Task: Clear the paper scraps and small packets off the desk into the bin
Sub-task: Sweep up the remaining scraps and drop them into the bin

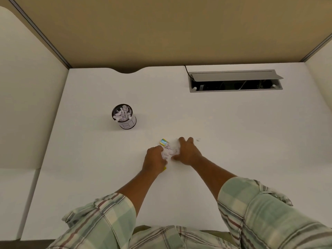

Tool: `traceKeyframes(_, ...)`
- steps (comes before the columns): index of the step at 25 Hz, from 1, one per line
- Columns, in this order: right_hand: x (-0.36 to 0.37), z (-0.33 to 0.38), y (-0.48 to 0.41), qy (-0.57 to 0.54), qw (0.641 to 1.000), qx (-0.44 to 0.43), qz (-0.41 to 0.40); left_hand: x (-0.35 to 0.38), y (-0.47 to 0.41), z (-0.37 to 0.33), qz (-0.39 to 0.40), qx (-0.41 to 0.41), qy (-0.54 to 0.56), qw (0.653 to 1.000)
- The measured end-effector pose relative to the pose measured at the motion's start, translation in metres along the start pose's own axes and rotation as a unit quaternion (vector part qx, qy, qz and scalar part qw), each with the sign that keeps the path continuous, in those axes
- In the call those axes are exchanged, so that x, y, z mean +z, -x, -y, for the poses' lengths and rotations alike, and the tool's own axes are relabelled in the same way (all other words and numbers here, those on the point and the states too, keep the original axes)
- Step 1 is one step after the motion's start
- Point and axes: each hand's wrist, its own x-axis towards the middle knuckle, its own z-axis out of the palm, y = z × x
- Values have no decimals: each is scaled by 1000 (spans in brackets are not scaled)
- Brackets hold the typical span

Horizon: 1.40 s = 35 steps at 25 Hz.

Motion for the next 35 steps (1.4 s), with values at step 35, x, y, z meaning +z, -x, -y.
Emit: traceKeyframes(35, -47, 102, -8, -129, 985, -100, -62, -99, -22, -21, -87, 48, 28, 995)
